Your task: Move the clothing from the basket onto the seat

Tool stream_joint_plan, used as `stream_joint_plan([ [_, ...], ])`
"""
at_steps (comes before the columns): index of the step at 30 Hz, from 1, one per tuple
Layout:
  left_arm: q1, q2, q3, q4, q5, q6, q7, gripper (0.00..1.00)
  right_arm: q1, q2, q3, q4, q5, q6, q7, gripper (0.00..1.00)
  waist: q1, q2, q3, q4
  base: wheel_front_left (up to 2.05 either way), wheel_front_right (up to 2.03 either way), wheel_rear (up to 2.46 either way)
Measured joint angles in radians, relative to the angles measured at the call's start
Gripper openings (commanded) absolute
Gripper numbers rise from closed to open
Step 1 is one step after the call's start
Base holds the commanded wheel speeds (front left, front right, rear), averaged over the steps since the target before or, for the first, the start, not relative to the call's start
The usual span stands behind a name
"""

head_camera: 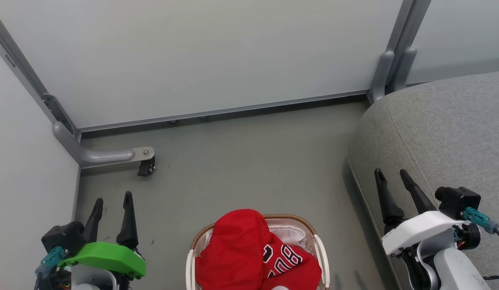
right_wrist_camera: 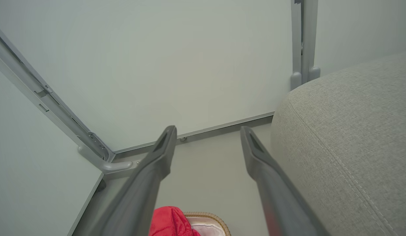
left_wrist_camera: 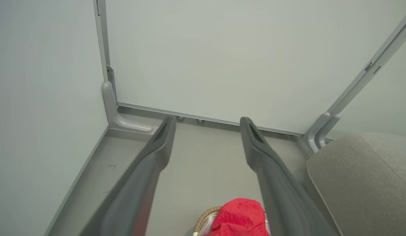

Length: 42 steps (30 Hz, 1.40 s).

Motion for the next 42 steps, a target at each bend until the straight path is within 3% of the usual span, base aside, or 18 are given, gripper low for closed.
stream_joint_plan([
  [29, -0.005, -0.036, 0.006, 0.015, 0.201, -0.002, -0.063, 1.0, -0.02, 0.014, 0.005, 0.051, -0.273, 0.0, -0.062, 1.0, 0.0, 0.0, 0.012, 0.005, 0.0, 0.0, 0.0],
  [42, -0.014, -0.044, -0.074, 0.065, 0.245, -0.003, -0.085, 1.0, -0.05, 0.008, 0.046, 0.053, -0.368, 0.0, -0.087, 1.0, 0.0, 0.0, 0.077, -0.018, 0.0, 0.0, 0.0],
])
